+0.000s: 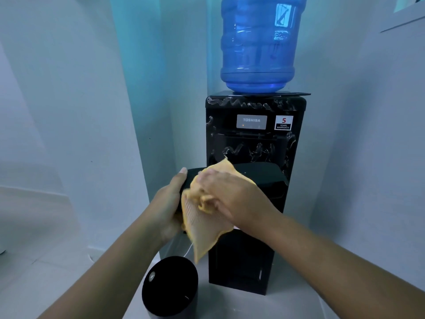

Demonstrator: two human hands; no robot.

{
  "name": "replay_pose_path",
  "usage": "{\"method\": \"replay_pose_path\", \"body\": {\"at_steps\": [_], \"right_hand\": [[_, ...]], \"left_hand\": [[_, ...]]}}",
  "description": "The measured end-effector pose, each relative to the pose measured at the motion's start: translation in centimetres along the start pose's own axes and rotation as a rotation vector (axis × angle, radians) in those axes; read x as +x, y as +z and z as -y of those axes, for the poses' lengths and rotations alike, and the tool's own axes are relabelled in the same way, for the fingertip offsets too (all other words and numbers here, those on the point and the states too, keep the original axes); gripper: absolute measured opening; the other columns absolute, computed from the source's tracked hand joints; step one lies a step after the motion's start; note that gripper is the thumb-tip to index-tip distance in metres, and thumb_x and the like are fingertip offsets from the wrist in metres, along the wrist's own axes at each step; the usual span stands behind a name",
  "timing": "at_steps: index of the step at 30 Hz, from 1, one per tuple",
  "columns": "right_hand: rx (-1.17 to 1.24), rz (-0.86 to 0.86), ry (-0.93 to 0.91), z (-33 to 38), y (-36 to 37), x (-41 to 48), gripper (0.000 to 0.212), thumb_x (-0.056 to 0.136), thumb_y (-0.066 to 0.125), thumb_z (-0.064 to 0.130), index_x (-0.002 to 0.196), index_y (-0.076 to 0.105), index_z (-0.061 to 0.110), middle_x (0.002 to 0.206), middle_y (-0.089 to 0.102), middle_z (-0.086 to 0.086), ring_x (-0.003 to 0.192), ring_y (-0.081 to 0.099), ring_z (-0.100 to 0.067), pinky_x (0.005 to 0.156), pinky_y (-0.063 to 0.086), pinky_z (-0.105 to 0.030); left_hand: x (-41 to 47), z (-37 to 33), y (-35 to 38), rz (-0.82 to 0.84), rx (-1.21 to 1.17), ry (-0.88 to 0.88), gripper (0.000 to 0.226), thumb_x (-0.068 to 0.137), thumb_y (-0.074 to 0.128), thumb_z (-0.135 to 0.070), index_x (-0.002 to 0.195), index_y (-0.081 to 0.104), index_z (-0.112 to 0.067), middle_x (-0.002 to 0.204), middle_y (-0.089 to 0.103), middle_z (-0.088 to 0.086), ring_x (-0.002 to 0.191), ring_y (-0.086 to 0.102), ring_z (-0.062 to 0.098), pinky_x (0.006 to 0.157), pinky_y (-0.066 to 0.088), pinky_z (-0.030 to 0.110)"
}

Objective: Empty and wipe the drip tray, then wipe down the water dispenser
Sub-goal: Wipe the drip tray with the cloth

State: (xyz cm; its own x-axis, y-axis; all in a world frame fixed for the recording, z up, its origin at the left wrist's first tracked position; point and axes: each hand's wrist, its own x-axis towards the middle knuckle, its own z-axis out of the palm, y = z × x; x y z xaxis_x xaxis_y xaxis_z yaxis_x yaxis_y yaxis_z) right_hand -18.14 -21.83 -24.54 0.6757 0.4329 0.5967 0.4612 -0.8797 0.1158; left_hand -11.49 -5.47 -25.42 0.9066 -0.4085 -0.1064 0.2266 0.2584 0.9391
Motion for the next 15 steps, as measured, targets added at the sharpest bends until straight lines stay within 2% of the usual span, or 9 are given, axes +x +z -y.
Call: {"method": "replay_pose_path", "body": {"at_steps": [1, 2, 4, 6, 7, 9, 11, 13, 15], "right_hand": [[-0.038, -0.001, -0.086, -0.8, -0.1, -0.2, 0.038, 0.088, 0.061, 0.01, 0.126, 0.062, 0.004, 0.13, 0.063, -0.011, 0.124, 0.057, -0.026, 0.108, 0.039, -0.036], [-0.043, 0.012, -0.075, -1.9, -0.5, -0.6, 0.037, 0.089, 0.061, 0.011, 0.126, 0.063, 0.008, 0.131, 0.062, -0.009, 0.125, 0.056, -0.025, 0.108, 0.04, -0.039], [-0.012, -0.016, 0.205, -4.2, -1.5, -1.6, 0.034, 0.097, 0.055, 0.022, 0.131, 0.059, 0.017, 0.138, 0.057, -0.003, 0.134, 0.048, -0.021, 0.11, 0.038, -0.04], [-0.029, 0.0, 0.47, -5.4, -1.5, -2.0, 0.038, 0.103, 0.04, 0.035, 0.137, 0.052, 0.023, 0.146, 0.049, 0.004, 0.14, 0.038, -0.017, 0.109, 0.035, -0.035], [-0.043, 0.039, 0.472, -5.2, -1.1, -1.4, 0.041, 0.103, 0.035, 0.04, 0.138, 0.049, 0.025, 0.148, 0.046, 0.005, 0.141, 0.036, -0.017, 0.111, 0.031, -0.035], [-0.088, 0.156, 0.291, -3.8, 0.0, 0.1, 0.051, 0.099, 0.03, 0.052, 0.142, 0.042, 0.027, 0.151, 0.04, 0.005, 0.141, 0.034, -0.018, 0.115, 0.024, -0.04], [-0.135, 0.231, 0.143, -3.4, 0.1, 0.7, 0.069, 0.086, 0.031, 0.07, 0.144, 0.038, 0.033, 0.15, 0.041, 0.006, 0.137, 0.038, -0.02, 0.114, 0.026, -0.048], [-0.159, 0.25, 0.198, -5.0, -1.1, 0.3, 0.075, 0.078, 0.036, 0.078, 0.144, 0.035, 0.041, 0.145, 0.044, 0.008, 0.131, 0.042, -0.02, 0.111, 0.03, -0.05], [-0.07, 0.234, 0.253, -6.6, -2.0, -0.6, 0.067, 0.082, 0.047, 0.069, 0.143, 0.04, 0.041, 0.142, 0.046, 0.009, 0.126, 0.045, -0.019, 0.104, 0.037, -0.042]], "left_hand": [[-0.1, 0.0, -0.3, -0.007, -0.011, -0.006, 0.045, 0.096, 0.056, -0.048, 0.098, 0.074, -0.007, 0.094, 0.074, 0.015, 0.08, 0.069, 0.029, 0.066, 0.059, 0.036], [-0.1, -0.1, -0.8, -0.016, -0.021, 0.013, 0.045, 0.097, 0.056, -0.046, 0.106, 0.072, -0.005, 0.101, 0.075, 0.016, 0.085, 0.072, 0.029, 0.067, 0.061, 0.038], [-0.2, -0.6, -1.5, -0.043, -0.03, 0.066, 0.04, 0.099, 0.055, -0.042, 0.108, 0.07, -0.006, 0.101, 0.076, 0.017, 0.088, 0.075, 0.028, 0.065, 0.061, 0.04], [-0.2, -0.8, -1.5, -0.051, -0.03, 0.087, 0.037, 0.1, 0.054, -0.039, 0.106, 0.068, -0.006, 0.098, 0.076, 0.016, 0.088, 0.075, 0.028, 0.064, 0.061, 0.04], [-0.1, -0.8, -1.0, -0.048, -0.014, 0.084, 0.036, 0.1, 0.054, -0.039, 0.104, 0.069, -0.007, 0.094, 0.077, 0.014, 0.084, 0.075, 0.026, 0.062, 0.061, 0.038], [0.0, -0.6, 0.1, -0.035, 0.037, 0.049, 0.039, 0.099, 0.054, -0.043, 0.091, 0.074, -0.01, 0.086, 0.076, 0.01, 0.074, 0.073, 0.022, 0.062, 0.058, 0.035], [0.1, -0.5, 0.7, -0.02, 0.047, 0.008, 0.043, 0.099, 0.053, -0.045, 0.088, 0.076, -0.011, 0.091, 0.073, 0.011, 0.077, 0.069, 0.025, 0.073, 0.054, 0.036], [0.1, -0.9, 0.5, -0.035, 0.028, 0.006, 0.04, 0.098, 0.054, -0.043, 0.1, 0.072, -0.007, 0.097, 0.073, 0.014, 0.082, 0.07, 0.027, 0.076, 0.055, 0.04], [0.1, -1.7, -0.2, -0.067, -0.004, -0.001, 0.036, 0.098, 0.058, -0.039, 0.107, 0.067, -0.006, 0.097, 0.075, 0.016, 0.085, 0.074, 0.028, 0.07, 0.061, 0.045]]}}
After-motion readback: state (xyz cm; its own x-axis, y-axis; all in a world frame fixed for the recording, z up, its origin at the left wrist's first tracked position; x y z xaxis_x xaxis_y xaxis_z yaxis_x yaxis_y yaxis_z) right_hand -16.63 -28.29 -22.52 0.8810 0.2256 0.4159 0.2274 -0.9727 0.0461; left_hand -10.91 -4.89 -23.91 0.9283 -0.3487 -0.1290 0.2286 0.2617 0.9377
